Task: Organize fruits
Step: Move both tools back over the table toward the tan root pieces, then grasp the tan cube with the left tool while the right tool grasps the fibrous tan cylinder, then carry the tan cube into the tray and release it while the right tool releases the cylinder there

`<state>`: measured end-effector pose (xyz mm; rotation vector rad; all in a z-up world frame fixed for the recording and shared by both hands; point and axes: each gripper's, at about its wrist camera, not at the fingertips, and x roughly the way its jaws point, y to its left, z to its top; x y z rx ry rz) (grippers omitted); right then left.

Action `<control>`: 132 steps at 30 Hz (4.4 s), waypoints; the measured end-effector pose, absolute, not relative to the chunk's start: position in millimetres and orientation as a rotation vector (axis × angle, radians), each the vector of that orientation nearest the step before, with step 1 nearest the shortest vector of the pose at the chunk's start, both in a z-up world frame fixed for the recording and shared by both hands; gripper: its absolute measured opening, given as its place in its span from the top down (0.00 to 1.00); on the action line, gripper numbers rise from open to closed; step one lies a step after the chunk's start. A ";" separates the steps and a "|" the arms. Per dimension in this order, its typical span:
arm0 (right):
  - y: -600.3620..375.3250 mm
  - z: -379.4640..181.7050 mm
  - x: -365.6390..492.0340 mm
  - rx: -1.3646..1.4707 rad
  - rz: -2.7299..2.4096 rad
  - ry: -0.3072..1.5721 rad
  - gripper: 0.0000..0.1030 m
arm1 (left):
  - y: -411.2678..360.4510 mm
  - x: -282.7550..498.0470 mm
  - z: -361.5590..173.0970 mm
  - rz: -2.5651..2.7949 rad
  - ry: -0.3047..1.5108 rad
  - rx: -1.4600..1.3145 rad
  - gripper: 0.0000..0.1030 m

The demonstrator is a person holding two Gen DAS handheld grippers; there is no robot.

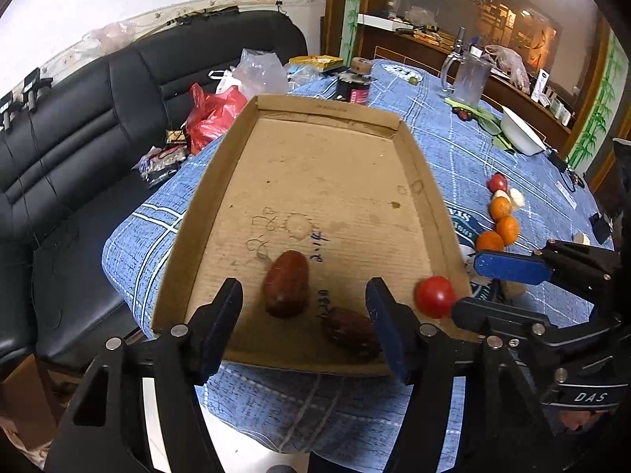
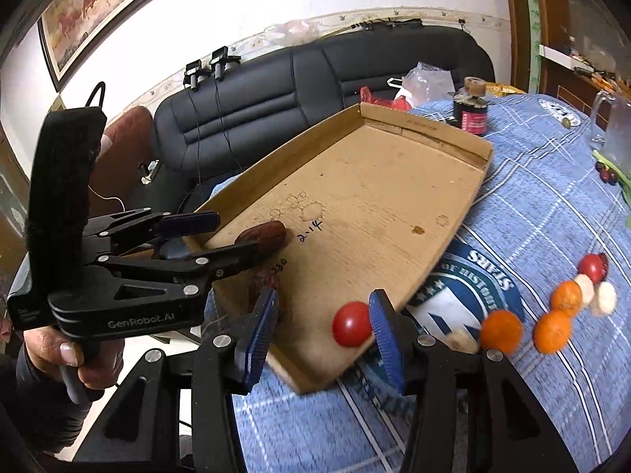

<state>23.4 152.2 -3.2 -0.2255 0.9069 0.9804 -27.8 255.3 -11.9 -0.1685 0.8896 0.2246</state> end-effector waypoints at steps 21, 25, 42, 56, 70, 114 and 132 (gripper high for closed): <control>61.5 8.1 7.7 -0.158 0.839 0.871 0.47 | 199.1 -34.1 8.3 0.141 0.864 -0.108 0.35; 36.2 5.2 8.1 -0.141 0.787 0.880 0.47 | 180.9 -31.0 8.6 0.095 0.866 -0.102 0.35; -56.6 2.1 5.9 -0.055 0.618 0.883 0.46 | 99.3 -16.3 0.2 -0.101 0.919 -0.070 0.35; -122.2 -10.9 29.1 0.022 0.467 0.907 0.46 | 69.5 22.1 -27.2 -0.128 0.997 -0.066 0.35; -183.0 -27.2 89.7 0.042 0.273 0.919 0.46 | 64.4 50.4 -46.0 -0.121 1.036 -0.058 0.37; -50.3 -0.5 41.7 -0.061 0.508 0.871 0.67 | 111.3 0.5 -5.1 -0.072 0.898 -0.082 0.75; 1.5 4.5 24.4 -0.097 0.611 0.870 0.68 | 146.2 -15.4 4.4 -0.030 0.854 -0.111 0.75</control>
